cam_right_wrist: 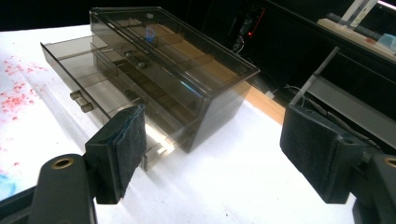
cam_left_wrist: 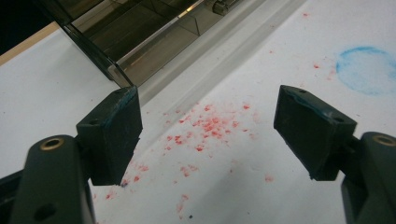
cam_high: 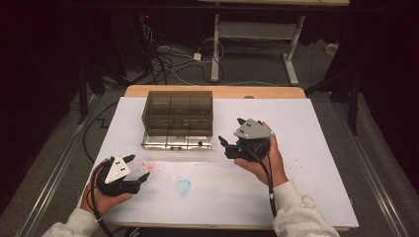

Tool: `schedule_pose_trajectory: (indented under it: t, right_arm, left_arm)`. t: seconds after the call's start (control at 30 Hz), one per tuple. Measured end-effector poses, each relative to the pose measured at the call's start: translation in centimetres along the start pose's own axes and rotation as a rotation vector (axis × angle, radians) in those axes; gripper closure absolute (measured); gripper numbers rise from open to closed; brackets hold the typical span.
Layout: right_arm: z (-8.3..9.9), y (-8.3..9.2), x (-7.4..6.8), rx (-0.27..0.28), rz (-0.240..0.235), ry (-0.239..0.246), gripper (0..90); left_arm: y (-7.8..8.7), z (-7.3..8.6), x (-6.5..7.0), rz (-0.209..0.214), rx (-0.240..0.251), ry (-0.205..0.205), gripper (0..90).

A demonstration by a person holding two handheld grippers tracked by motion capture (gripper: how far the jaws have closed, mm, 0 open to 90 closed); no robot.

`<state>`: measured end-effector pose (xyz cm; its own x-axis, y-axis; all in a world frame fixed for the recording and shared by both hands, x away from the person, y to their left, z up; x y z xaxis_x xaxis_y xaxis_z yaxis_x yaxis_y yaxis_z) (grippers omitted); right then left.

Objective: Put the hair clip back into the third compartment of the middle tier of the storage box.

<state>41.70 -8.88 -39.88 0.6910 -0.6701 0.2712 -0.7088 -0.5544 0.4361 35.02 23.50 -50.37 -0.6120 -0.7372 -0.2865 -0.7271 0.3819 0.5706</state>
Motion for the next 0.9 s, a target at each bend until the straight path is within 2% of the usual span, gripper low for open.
schedule_pose_trajectory:
  t: [0.63,0.9]
  right_arm:
    - [1.2,2.8,1.2,-0.013,0.042,0.027,23.4]
    - [2.1,4.0,2.1,-0.019,0.061,0.018,23.5]
  left_arm:
    - [-0.1,0.1,0.1,0.001,-0.008,-0.002,22.5]
    - [-0.2,0.1,0.2,0.007,-0.017,-0.01,22.5]
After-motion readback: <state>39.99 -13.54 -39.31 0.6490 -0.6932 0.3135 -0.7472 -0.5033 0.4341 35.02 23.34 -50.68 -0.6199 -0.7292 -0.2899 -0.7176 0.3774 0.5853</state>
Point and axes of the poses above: each handheld gripper's, and its own axes: y roughly backward along the jaws, z roughly out of its underside, x roughly to its right, the point moved 7 cm from there along -y, roughly forward along the jaws, and after that the axes turned 5 degrees about -z, right-handed, at the moved point
